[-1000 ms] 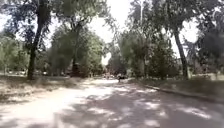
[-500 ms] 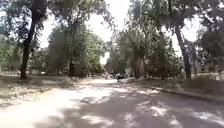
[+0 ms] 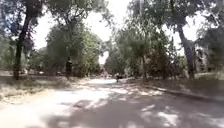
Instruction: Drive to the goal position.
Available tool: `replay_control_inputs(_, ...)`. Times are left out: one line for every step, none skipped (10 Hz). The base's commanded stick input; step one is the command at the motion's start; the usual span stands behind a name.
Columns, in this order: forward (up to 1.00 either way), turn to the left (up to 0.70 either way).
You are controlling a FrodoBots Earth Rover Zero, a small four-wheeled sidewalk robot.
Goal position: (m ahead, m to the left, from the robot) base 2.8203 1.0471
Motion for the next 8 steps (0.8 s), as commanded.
replay_control_inputs(0.7, 0.0)
replay_control_inputs(0.7, 0.0)
replay_control_inputs(0.7, 0.0)
replay_control_inputs(0.7, 0.0)
replay_control_inputs(0.7, 0.0)
replay_control_inputs(0.7, 0.0)
replay_control_inputs(0.7, 0.0)
replay_control_inputs(0.7, 0.0)
